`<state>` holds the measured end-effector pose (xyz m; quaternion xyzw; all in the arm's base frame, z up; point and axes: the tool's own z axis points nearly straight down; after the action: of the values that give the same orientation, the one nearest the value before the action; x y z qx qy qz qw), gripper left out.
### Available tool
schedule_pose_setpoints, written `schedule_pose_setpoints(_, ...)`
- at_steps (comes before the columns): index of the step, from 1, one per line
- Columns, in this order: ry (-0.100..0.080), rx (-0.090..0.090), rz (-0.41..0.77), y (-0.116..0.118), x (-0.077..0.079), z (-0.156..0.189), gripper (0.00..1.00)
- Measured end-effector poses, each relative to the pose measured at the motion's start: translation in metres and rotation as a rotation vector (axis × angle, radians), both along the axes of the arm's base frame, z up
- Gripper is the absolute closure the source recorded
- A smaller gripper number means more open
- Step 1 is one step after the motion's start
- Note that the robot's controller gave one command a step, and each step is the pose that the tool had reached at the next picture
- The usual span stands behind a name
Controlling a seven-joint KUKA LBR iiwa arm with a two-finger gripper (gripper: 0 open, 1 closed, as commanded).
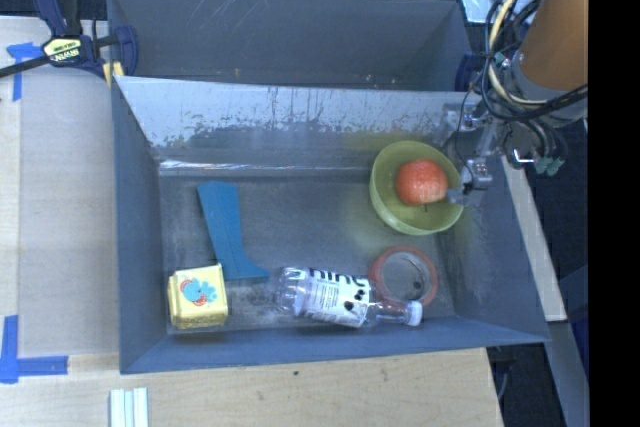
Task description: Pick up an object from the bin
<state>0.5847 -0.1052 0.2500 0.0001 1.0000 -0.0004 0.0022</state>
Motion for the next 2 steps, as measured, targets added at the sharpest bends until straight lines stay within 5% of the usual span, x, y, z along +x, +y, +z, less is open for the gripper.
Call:
schedule_pose_setpoints(1, 0.000, 0.000, 0.001, 0.000, 0.000, 0.000, 0.00)
schedule_pose_setpoints(2, 0.005, 0.002, -0.003, 0.030, -0.048, -0.056, 0.00)
